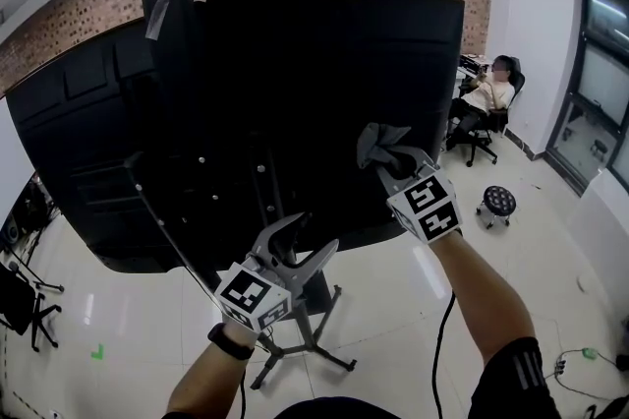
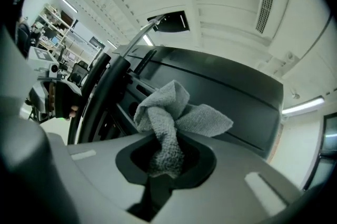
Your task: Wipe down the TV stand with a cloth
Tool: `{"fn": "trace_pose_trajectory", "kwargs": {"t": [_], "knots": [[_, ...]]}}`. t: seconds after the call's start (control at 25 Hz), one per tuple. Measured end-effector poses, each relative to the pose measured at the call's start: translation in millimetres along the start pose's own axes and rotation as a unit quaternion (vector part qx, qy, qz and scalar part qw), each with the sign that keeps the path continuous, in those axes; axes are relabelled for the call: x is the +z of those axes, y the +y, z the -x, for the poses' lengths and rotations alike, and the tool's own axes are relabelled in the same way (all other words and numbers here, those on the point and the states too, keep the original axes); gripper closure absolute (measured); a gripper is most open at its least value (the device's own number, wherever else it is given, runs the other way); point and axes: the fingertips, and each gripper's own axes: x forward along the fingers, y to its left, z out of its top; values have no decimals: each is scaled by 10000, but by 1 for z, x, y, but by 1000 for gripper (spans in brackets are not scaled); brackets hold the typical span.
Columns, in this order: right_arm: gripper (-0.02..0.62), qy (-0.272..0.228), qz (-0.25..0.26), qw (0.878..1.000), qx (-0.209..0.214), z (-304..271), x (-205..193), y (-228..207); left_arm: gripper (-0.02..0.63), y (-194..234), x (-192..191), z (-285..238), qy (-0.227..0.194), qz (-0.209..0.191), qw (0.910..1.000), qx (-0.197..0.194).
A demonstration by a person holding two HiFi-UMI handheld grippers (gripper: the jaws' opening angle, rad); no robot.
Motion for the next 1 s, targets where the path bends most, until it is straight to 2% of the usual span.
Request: {"fn": "trace_pose_trajectory", "kwargs": {"t": [0.24,0.4,0.52,0.76,1.0], "knots": [[565,-425,166,9960,768,-4,34,67,333,10,4,22,-31,-62,9996,256],[565,-496,376,9905,1224,-21,44,115,333,16,8,37,13,-116,9990,438],[565,-452,344,9875,1469,-36,44,138,333,22,3,48,72,-142,9983,570],[565,-291,179,9868,1581,-55,31,147,333,30,-9,57,174,-96,9974,698],[565,-155,108,9901,1394,-49,9,125,333,23,-21,42,189,-41,9984,526]]}}
